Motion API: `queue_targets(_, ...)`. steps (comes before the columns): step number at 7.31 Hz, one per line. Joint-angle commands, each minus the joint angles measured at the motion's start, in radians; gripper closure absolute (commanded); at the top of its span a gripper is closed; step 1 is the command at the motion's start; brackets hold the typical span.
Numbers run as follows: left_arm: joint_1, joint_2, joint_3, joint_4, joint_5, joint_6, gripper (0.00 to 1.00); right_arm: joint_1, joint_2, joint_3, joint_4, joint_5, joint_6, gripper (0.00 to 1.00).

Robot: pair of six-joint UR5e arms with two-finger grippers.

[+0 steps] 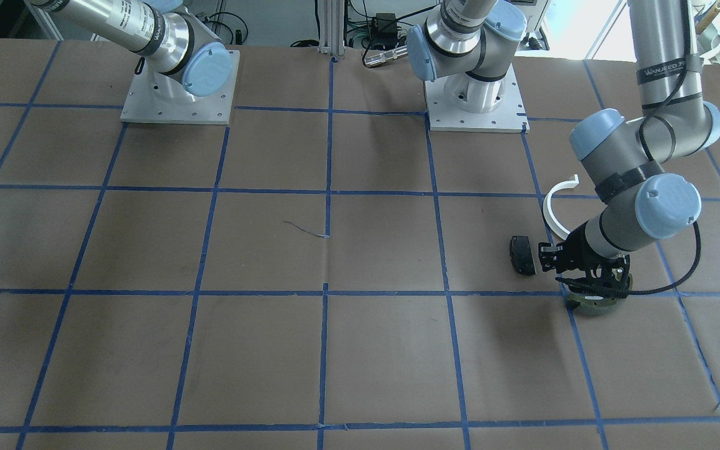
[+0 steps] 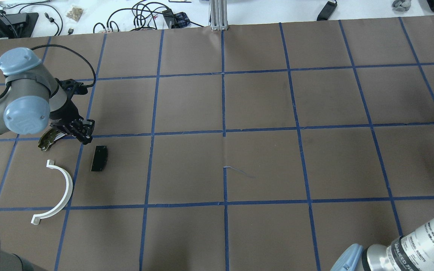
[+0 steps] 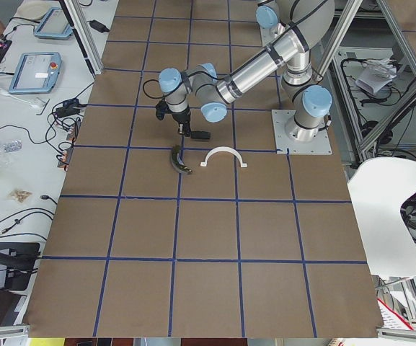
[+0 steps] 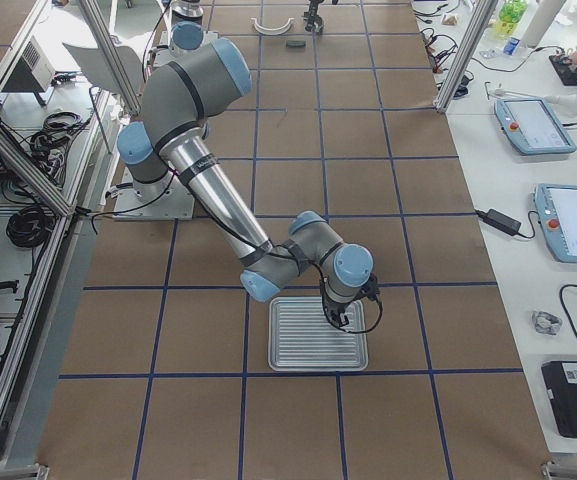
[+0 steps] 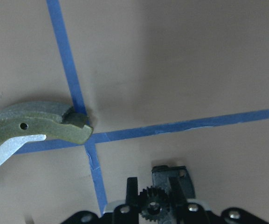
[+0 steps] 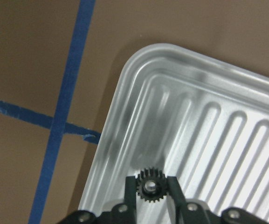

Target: Place bearing gear from tray to pile

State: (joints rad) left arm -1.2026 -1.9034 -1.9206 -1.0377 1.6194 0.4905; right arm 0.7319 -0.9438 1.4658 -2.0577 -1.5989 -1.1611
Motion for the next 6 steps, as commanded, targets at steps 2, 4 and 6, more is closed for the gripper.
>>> queue_targets(2, 0.037, -0.008, -0.101, 0.128, -0.001, 0.017, 1.00, 0.166, -0.201, 0.092, 0.164, -0.012, 0.254, 0.92)
queue_targets(4, 0.037, 0.006, -0.092, 0.128, -0.003, 0.023, 0.01, 0.297, -0.358, 0.218, 0.185, 0.013, 0.444, 0.93)
queue_targets(6, 0.025, 0.023, -0.072, 0.116, 0.000, 0.019, 0.00, 0.433, -0.467, 0.342, 0.171, 0.092, 0.686, 0.93)
